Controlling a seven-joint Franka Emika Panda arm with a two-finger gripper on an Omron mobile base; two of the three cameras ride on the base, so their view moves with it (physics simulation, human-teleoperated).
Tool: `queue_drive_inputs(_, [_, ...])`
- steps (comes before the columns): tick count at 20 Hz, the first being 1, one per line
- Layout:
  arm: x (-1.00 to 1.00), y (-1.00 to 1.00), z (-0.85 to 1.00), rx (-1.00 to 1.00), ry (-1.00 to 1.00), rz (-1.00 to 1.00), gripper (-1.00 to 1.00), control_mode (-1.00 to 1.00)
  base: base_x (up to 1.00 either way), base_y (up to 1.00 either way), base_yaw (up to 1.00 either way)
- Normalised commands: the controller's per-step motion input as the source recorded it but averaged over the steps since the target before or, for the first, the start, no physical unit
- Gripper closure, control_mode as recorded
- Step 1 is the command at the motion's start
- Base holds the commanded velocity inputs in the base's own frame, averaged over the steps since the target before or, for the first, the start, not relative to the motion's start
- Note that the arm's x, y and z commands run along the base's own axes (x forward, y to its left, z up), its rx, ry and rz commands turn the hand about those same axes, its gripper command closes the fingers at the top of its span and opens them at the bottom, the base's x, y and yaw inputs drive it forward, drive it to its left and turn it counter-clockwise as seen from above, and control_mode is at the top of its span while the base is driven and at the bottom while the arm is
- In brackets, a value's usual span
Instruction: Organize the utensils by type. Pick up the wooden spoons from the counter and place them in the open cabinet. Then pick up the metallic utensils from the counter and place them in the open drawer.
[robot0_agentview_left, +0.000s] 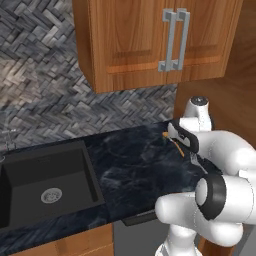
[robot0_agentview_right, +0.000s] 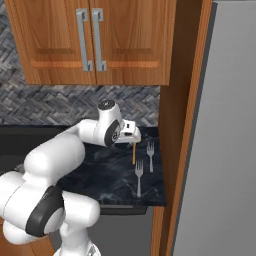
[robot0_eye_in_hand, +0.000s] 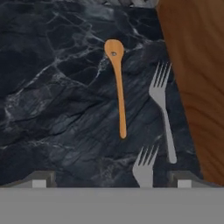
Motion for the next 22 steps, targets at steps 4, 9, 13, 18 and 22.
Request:
queue_drive_inputs(4, [0.25,-0.08,-0.35,0.01,0.00,0.04,-1.00,-1.00,0.00,0.00,0.00])
queue_drive_inputs(9, [0.38,0.03,-0.28,0.00,0.00,0.02,-1.00,-1.00,0.00,0.00,0.00])
queue_drive_inputs(13, [0.38,0.11,-0.20,0.00,0.00,0.01,-1.00,-1.00,0.00,0.00,0.00])
queue_drive_inputs(18, [0.39,0.04,-0.16,-0.03,0.01,0.00,-1.00,-1.00,0.00,0.00,0.00])
queue_drive_inputs(22, [0.40,-0.06,-0.21,-0.03,0.06,0.02,-1.00,-1.00,0.00,0.00,0.00])
